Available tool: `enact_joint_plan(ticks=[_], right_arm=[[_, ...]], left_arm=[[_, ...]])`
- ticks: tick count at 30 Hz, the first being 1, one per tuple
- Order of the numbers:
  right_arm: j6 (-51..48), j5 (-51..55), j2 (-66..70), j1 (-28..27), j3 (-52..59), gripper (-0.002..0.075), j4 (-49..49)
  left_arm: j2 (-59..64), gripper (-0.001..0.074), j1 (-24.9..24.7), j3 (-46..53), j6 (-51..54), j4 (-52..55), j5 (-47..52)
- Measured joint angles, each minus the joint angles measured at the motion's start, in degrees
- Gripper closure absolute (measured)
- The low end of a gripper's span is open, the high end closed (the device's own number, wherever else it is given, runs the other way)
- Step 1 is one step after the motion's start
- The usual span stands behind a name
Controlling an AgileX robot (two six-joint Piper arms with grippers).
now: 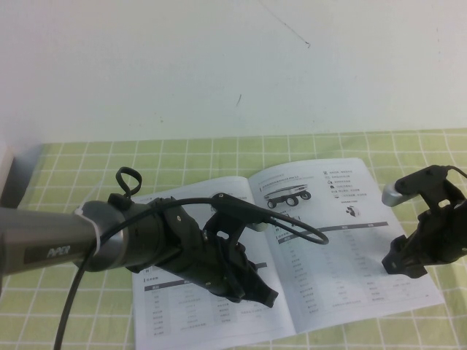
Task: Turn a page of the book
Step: Open the closed book
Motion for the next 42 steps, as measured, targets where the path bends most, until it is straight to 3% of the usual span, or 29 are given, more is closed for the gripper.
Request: enact_joint_plan(ticks=[15,28,42], right_arm=[[0.06,1.73,0.28,-0.34,0.00,0.0196,5.61],[-2.02,4.18,0.67,-0.46,-0.22,0.0256,10.45],[-2.87,13.17,0.94,0.00,-7.38,0.0272,11.73]], left_arm=[[0.00,0.0739,0.00,0.00,0.13,0.00,-0.11],[0.00,0.0739,0.00,0.00,0.16,0.10,-0.11],[0.00,0.0739,0.00,0.00,0.40,0.00,-0.11]])
